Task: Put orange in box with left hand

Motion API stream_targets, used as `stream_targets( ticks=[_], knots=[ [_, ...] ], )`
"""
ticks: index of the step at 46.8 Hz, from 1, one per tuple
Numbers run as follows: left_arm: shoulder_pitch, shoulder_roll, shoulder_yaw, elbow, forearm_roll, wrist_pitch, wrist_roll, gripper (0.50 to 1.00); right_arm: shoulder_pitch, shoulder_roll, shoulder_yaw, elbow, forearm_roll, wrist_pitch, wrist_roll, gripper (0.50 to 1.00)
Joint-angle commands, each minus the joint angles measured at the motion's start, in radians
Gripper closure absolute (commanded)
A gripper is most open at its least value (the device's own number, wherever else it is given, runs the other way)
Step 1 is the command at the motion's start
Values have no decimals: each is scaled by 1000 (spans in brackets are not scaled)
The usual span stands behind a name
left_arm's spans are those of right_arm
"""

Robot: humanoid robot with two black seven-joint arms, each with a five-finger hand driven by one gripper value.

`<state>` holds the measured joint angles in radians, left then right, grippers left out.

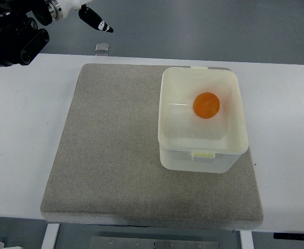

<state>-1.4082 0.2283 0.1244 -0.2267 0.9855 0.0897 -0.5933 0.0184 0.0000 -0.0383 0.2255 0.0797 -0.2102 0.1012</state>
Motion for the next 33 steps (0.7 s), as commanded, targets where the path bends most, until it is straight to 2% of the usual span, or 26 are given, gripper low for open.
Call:
stream_targets(
  ticks=[1, 5, 13, 17, 23, 33],
  knots=[
    [0, -15, -5, 35, -76, -4, 18, 555, 0, 0, 0, 0, 0, 0, 0, 556],
    [0, -27, -6, 52, -195, -16, 61, 557, 0, 0, 0, 0, 0, 0, 0, 556],
    [3, -32, -6, 55, -484, -50, 207, 564, 0, 0, 0, 0, 0, 0, 0, 556],
    [3, -32, -8, 55, -593, -51, 254, 579, 0, 0, 0, 0, 0, 0, 0, 556],
    [5, -32, -19, 55, -728, -51, 280, 587, 0, 0, 0, 0, 0, 0, 0, 556],
    [48, -32, -95, 55, -916, -97, 279, 600, 0, 0, 0, 0, 0, 0, 0, 556]
  ],
)
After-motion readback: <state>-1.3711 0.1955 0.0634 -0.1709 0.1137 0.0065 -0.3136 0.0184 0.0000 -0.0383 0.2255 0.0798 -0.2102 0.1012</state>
